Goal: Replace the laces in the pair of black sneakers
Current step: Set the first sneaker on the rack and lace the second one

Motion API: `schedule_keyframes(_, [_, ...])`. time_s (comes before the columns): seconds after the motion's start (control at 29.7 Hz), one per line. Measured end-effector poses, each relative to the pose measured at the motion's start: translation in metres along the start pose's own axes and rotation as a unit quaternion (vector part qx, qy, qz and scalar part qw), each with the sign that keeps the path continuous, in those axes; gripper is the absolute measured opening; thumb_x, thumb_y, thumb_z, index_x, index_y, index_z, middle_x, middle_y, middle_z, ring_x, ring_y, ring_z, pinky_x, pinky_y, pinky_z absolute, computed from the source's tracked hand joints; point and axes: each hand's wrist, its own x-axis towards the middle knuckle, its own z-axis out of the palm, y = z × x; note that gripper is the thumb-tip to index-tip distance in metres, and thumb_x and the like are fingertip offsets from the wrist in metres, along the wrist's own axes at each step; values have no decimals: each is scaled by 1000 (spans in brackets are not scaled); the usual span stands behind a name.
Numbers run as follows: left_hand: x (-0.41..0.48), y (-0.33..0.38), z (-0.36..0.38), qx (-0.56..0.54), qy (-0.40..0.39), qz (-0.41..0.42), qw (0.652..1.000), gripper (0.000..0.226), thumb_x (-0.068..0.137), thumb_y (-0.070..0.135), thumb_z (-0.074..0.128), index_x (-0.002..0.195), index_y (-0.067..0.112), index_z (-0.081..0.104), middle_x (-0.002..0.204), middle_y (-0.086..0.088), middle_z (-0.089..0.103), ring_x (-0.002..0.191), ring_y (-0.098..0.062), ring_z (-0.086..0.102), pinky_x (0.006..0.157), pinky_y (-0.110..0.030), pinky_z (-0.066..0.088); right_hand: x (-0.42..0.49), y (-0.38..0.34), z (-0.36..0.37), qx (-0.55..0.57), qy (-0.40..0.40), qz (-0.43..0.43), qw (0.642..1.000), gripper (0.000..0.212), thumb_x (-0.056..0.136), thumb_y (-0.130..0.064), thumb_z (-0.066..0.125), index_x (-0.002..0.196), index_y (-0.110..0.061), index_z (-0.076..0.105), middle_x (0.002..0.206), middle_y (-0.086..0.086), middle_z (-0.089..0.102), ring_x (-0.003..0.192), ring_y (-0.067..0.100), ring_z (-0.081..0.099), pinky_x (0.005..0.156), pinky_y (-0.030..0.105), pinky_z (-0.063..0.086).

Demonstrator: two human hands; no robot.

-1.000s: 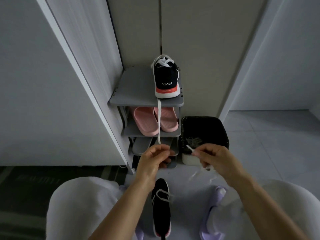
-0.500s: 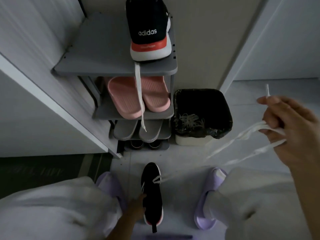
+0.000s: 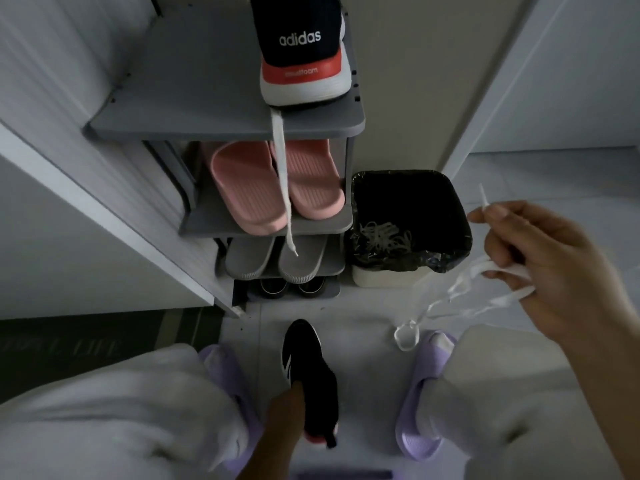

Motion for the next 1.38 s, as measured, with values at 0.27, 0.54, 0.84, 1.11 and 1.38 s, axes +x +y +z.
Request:
schedule_keyframes(0.27, [-41, 13, -86, -20, 185, 83, 979, 24, 97, 19, 29, 108, 7, 46, 86, -8, 69, 76, -18, 68, 63, -25, 50, -5, 27, 29, -143, -87, 45, 985, 17, 92, -14, 54, 80, -11, 65, 45, -4, 50, 45, 5, 46, 47, 18, 42])
schedule_keyframes(0.54, [-120, 5, -138, -48, 427, 197, 881, 29, 89, 37, 42, 72, 20, 59, 44, 3, 55, 34, -8, 51, 30, -18, 34, -24, 50, 59, -204, -147, 96, 963, 27, 93, -28, 55, 88, -2, 63, 61, 4, 53, 55, 12, 47, 53, 23, 42])
schedule_keyframes(0.84, [-209, 7, -168, -9, 515, 328, 792, 36, 100, 43, 25, 102, 18, 51, 79, 2, 70, 72, -11, 68, 62, -19, 53, -47, 17, 59, -7, -317, 175, 932, 53, 70, -63, 53, 57, -12, 47, 48, 0, 35, 44, 11, 36, 49, 22, 30])
schedule_keyframes(1.11, [-233, 21, -183, -44, 470, 305, 827, 42, 99, 44, 22, 98, 22, 58, 104, 0, 69, 84, -9, 67, 69, -12, 49, -68, -14, 41, -10, -287, 62, 956, 22, 72, -29, 64, 85, -10, 59, 43, -11, 46, 37, 1, 36, 39, 13, 32])
schedule_keyframes(1.38, [-222, 39, -223, -520, 277, 296, 752, 79, 62, 80, 53, 129, 47, 27, 138, 25, 35, 125, 8, 37, 103, -18, 36, -68, -4, 34, 93, -286, 66, 951, 31, 75, -29, 70, 85, -4, 55, 51, -1, 35, 37, 2, 28, 34, 12, 26])
